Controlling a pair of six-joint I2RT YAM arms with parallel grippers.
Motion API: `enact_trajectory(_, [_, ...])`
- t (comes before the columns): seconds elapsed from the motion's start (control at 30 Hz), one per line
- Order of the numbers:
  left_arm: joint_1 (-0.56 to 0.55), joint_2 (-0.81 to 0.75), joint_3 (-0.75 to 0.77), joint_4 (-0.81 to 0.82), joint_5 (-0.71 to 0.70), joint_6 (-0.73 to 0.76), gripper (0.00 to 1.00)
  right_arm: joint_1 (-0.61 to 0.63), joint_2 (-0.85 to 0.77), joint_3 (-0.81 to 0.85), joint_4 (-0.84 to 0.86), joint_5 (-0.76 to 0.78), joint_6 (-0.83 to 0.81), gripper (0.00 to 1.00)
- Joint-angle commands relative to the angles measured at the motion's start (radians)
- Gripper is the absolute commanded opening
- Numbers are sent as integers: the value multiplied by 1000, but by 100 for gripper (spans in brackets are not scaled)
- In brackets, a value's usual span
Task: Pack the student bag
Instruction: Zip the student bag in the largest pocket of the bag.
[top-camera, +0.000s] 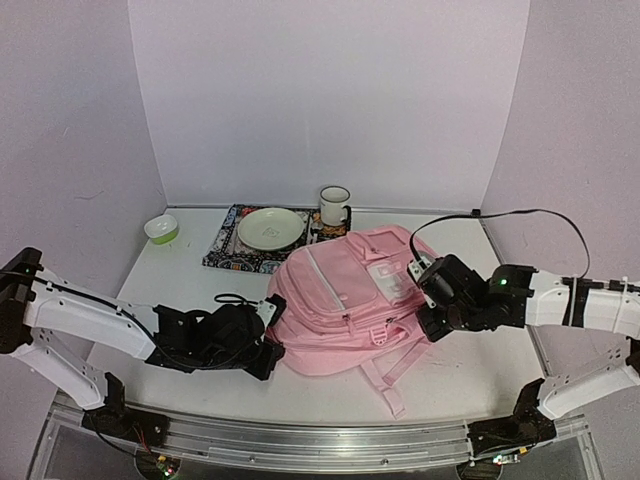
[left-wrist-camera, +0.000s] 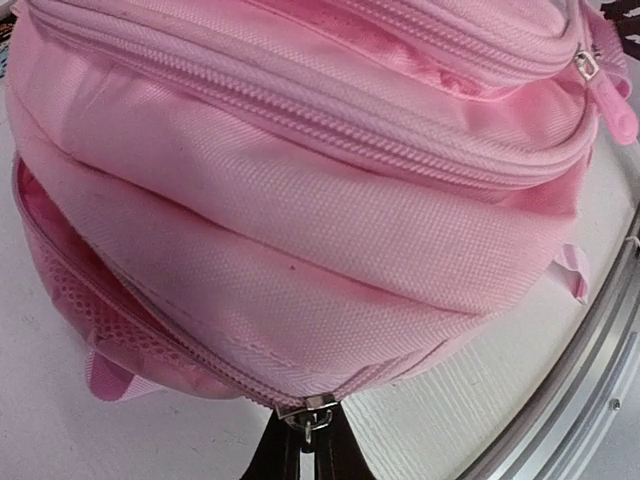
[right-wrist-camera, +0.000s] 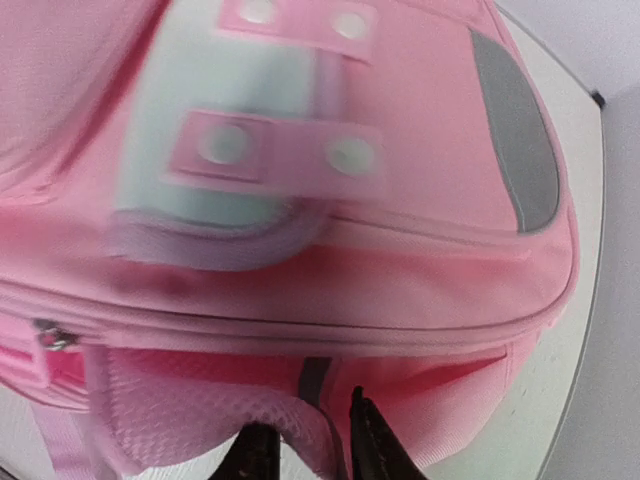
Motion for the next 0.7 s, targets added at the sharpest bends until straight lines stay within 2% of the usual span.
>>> enact_trajectory(0.0, [-2,2,110,12,148,63,0,109,-42,2,145,-46,-116,41])
enact_trajectory(0.1, [-2,11,146,60,234,72,0,200,-24,4,207,-64,-142,53])
enact_trajectory(0.33, [-6,55,200,131,398,86,0,374,105,27,398,-112,-216,59])
enact_trajectory(0.5, [-14,55,211,164,452,96,0,401,223,51,451,-77,-264,61])
enact_trajectory(0.67, [-13,13,192,175,467,100,0,401,268,17,544,2,-337,65])
